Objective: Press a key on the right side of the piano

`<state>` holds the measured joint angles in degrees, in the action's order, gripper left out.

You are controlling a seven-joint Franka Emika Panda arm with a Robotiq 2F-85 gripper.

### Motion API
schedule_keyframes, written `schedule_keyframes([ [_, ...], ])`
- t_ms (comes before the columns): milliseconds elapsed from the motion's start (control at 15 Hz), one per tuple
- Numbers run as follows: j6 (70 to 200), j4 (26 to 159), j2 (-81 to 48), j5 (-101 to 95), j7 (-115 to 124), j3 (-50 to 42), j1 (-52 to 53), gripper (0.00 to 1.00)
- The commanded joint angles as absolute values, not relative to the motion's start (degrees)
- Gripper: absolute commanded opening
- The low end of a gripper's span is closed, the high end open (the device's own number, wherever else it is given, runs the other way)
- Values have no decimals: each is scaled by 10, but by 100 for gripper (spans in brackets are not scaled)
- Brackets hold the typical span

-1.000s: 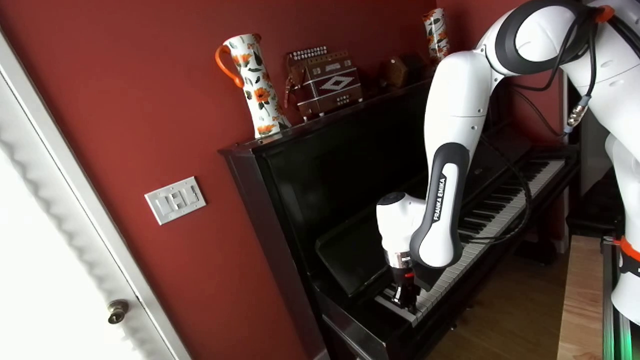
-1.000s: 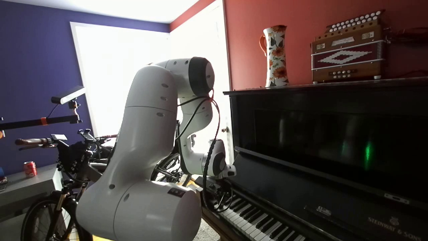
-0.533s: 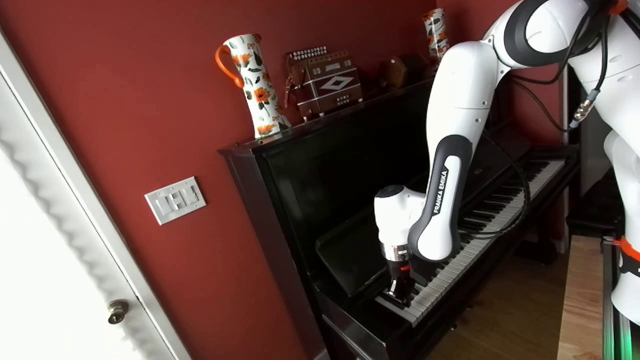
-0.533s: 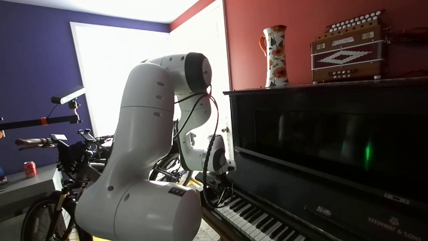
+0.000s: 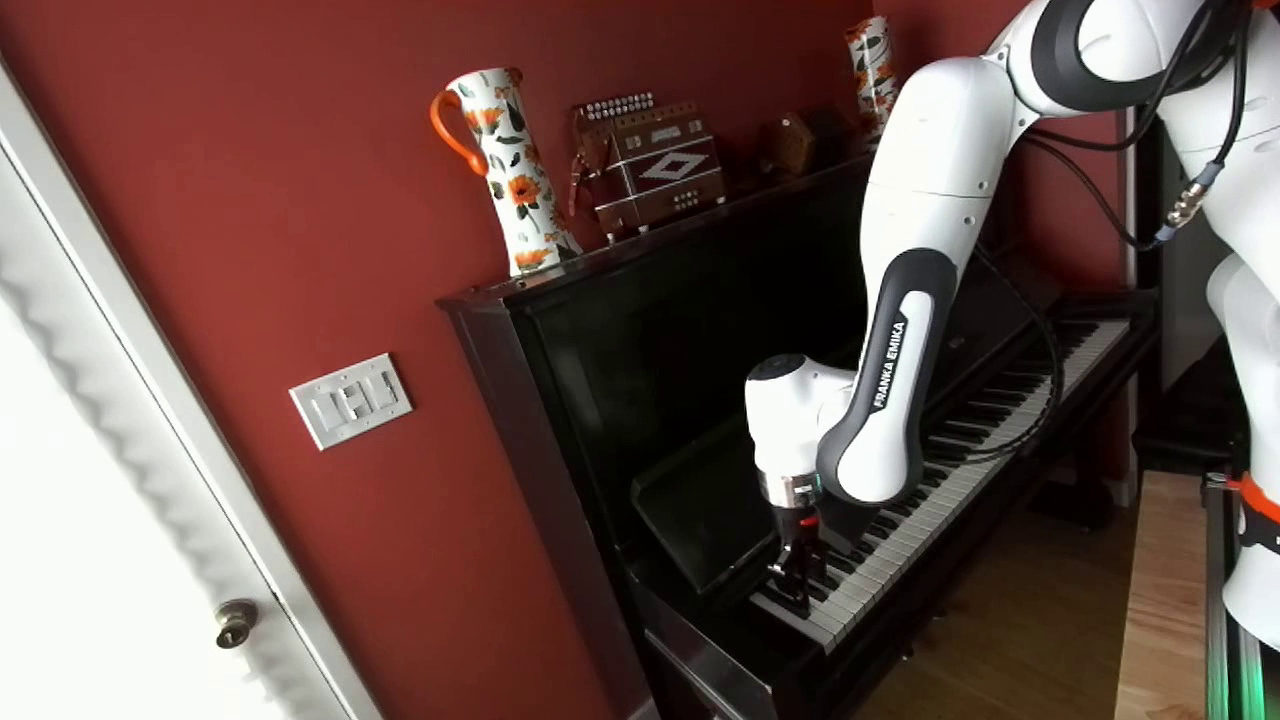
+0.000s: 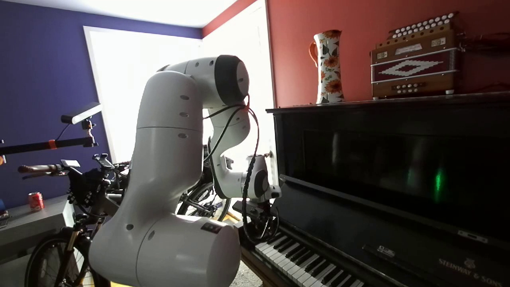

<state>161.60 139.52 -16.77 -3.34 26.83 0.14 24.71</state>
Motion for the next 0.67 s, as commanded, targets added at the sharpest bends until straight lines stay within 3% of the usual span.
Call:
schedule_keyframes([
  [0, 1582, 1414, -128, -60, 282, 5, 242, 86],
  [133, 1563, 1415, -111, -73, 293, 5, 241, 99],
  [600, 1525, 1434, -38, -71, 289, 46, 209, 100],
])
